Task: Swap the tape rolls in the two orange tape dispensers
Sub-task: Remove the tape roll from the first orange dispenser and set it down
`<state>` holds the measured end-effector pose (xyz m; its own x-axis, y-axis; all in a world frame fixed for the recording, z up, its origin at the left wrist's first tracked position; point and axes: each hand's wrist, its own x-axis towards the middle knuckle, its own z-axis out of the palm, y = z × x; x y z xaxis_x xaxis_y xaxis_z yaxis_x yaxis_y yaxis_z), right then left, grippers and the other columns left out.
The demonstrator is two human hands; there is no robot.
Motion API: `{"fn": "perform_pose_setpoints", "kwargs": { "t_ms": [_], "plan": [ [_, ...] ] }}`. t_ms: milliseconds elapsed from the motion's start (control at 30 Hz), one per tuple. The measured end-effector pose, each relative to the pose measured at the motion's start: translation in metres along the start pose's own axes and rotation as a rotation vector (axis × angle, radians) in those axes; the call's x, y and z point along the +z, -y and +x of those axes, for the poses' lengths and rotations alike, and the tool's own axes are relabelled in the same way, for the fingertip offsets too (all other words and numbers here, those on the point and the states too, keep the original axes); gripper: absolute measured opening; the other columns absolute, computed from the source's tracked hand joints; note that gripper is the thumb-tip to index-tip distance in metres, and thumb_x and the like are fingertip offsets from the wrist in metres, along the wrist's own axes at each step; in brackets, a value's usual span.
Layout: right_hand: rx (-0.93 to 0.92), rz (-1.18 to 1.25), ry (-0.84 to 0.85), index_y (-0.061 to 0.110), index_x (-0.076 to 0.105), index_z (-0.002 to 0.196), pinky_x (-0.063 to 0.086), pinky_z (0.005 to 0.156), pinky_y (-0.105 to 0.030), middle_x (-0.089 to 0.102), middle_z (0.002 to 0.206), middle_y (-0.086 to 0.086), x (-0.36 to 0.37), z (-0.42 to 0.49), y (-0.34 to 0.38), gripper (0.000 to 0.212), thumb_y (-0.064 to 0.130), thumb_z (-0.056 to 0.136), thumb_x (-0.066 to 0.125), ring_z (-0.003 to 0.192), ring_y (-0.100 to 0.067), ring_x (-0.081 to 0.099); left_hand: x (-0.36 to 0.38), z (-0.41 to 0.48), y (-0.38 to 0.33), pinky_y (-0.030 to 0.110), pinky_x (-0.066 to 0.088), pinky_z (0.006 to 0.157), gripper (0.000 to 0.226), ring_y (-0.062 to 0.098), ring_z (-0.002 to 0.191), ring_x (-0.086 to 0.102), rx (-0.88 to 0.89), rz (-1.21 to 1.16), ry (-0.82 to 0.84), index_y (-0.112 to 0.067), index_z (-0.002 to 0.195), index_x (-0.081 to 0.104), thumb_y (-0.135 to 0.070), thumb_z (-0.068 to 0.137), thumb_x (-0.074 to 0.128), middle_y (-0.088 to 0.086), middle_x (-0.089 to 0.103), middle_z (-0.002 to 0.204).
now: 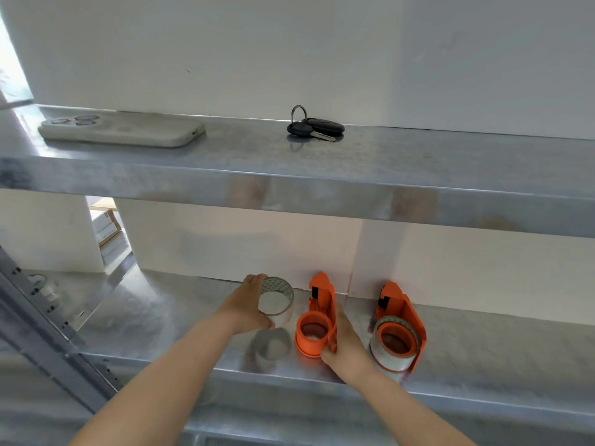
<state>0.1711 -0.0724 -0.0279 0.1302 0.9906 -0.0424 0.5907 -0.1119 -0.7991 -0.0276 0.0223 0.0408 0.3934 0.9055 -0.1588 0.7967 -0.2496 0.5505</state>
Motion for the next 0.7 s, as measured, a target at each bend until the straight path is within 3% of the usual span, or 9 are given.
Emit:
{"fn": "perform_pose_setpoints", "kwargs": {
  "t_ms": [300, 467, 567, 633, 700],
  "plan": [
    [-0.004, 0.004, 0.017, 0.027, 0.01, 0.146, 0.033, 0.104, -0.019, 0.036, 0.143, 0.005, -0.001, -0.001, 0.001, 0.093, 0.014, 0.067, 0.056, 0.131, -0.012, 0.039, -0.006, -0.012, 0.01, 0.03, 0.04, 0.104, 0.103, 0.022, 0.13, 0.041, -0.043, 0.022, -0.004, -0.014, 0.146, 0.021, -0.026, 0.063, 0.081, 0.005, 0.032, 0.144],
    [-0.035, -0.021, -0.048, 0.029, 0.012, 0.144, 0.039, 0.107, -0.029, 0.033, 0.144, 0.007, -0.004, -0.001, 0.011, 0.097, 0.032, 0.059, 0.06, 0.13, -0.011, 0.039, -0.007, -0.016, 0.001, 0.029, 0.043, 0.1, 0.102, 0.02, 0.123, 0.046, -0.026, 0.013, -0.021, -0.016, 0.142, 0.028, -0.032, 0.057, 0.083, 0.002, 0.037, 0.138],
    [-0.105, -0.067, -0.032, 0.025, 0.007, 0.147, 0.031, 0.102, -0.017, 0.024, 0.137, 0.02, -0.011, -0.004, 0.026, 0.099, 0.032, 0.07, 0.067, 0.124, 0.001, 0.031, -0.008, -0.018, -0.013, 0.027, 0.044, 0.094, 0.1, 0.017, 0.116, 0.05, 0.008, -0.021, -0.032, -0.019, 0.138, 0.033, -0.033, 0.053, 0.085, 0.0, 0.039, 0.133],
    [-0.131, -0.069, -0.022, 0.022, 0.009, 0.147, 0.03, 0.099, -0.015, 0.027, 0.133, 0.02, -0.017, -0.004, 0.036, 0.099, 0.033, 0.07, 0.071, 0.122, 0.002, 0.033, -0.009, -0.019, -0.028, 0.024, 0.042, 0.091, 0.099, 0.016, 0.112, 0.05, 0.059, -0.037, -0.041, -0.02, 0.135, 0.036, -0.032, 0.051, 0.086, 0.0, 0.041, 0.131],
    [-0.171, -0.065, -0.025, 0.023, 0.018, 0.145, 0.036, 0.103, -0.021, 0.036, 0.141, 0.014, -0.026, -0.006, 0.046, 0.097, 0.038, 0.066, 0.071, 0.128, -0.005, 0.04, -0.007, -0.019, -0.045, 0.019, 0.037, 0.091, 0.099, 0.016, 0.117, 0.047, 0.122, -0.033, -0.025, -0.018, 0.137, 0.035, -0.028, 0.053, 0.087, 0.001, 0.04, 0.132]
  ]
}}
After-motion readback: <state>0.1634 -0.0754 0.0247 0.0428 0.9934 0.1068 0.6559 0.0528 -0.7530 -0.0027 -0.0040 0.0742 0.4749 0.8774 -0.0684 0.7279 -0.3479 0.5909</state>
